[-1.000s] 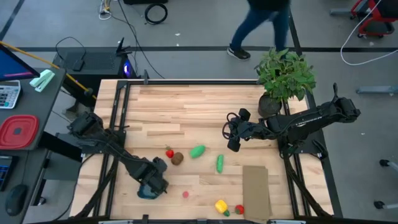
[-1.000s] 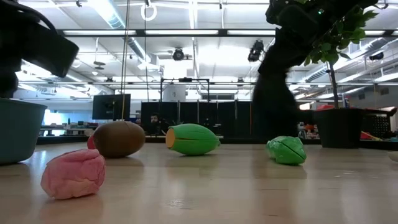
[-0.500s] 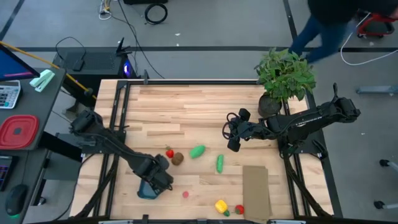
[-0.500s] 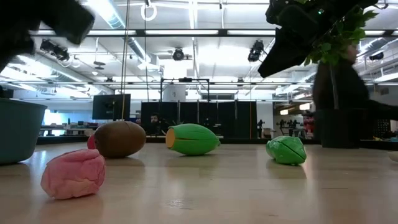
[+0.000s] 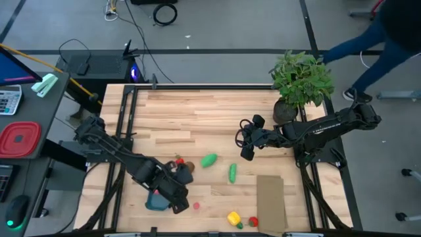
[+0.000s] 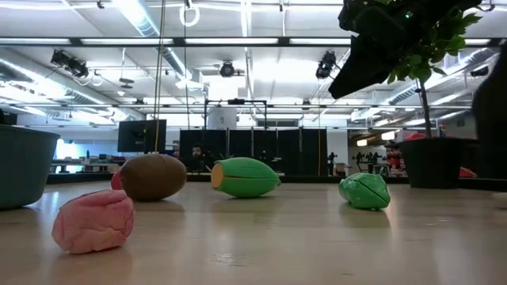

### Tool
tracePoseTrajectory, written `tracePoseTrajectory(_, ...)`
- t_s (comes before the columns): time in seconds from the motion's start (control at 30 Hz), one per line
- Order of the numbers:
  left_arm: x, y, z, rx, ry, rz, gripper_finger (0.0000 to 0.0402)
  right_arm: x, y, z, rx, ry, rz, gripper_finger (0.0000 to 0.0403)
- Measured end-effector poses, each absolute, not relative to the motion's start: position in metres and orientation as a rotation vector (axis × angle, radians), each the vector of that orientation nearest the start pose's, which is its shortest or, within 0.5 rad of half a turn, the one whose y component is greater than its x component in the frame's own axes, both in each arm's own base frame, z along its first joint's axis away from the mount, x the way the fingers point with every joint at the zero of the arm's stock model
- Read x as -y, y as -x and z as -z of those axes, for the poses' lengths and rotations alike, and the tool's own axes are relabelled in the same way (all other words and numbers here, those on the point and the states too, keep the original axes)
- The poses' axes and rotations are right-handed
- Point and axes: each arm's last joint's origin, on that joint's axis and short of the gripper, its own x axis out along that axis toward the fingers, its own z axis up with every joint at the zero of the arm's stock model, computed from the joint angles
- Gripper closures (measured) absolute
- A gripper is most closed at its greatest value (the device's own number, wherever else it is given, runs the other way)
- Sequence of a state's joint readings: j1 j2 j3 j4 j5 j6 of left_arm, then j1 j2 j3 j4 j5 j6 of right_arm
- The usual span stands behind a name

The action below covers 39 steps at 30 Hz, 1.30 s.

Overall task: Pick and placing Produce into tupperware
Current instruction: Put the pink peach into the blue bin

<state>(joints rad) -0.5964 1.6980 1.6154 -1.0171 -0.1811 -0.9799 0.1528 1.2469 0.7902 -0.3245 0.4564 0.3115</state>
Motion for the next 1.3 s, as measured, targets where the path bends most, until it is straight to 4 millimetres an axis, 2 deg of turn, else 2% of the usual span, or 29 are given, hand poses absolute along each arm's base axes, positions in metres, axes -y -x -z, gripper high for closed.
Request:
tracePoseTrajectory(0.07,0.192,-0.295,-0.319,-1.048,0.443,-0.124,0.0289,-0.025,-0.248,-0.234,-0.693,-0.060,0.399,0.0172)
tracePoseTrajectory(0.17,0.195,-0.301,-0.309,-1.067,0.414,-0.129,0.0291,-0.025,-0.248,-0.234,-0.693,-0.060,0.400,0.0172)
tracePoseTrajectory(0.43,0.213,-0.329,-0.255,-1.173,0.268,-0.077,0.0291,-0.025,-0.248,-0.234,-0.692,-0.062,0.400,0.0172)
tracePoseTrajectory(0.63,0.209,-0.347,-0.219,-1.282,0.263,-0.075,0.0259,-0.025,-0.248,-0.234,-0.692,-0.063,0.400,0.0172)
tracePoseTrajectory(0.73,0.209,-0.355,-0.212,-1.287,0.265,-0.021,0.0237,-0.025,-0.248,-0.233,-0.693,-0.062,0.400,0.0172)
tracePoseTrajectory(0.9,0.209,-0.359,-0.212,-1.269,0.261,0.036,0.0217,-0.025,-0.248,-0.233,-0.693,-0.061,0.400,0.0172)
tracePoseTrajectory(1.13,0.218,-0.359,-0.204,-1.292,0.287,0.071,0.0227,-0.025,-0.248,-0.233,-0.693,-0.061,0.400,0.0172)
tracePoseTrajectory(1.3,0.223,-0.362,-0.187,-1.329,0.278,0.077,0.0227,-0.025,-0.248,-0.233,-0.692,-0.062,0.400,0.0172)
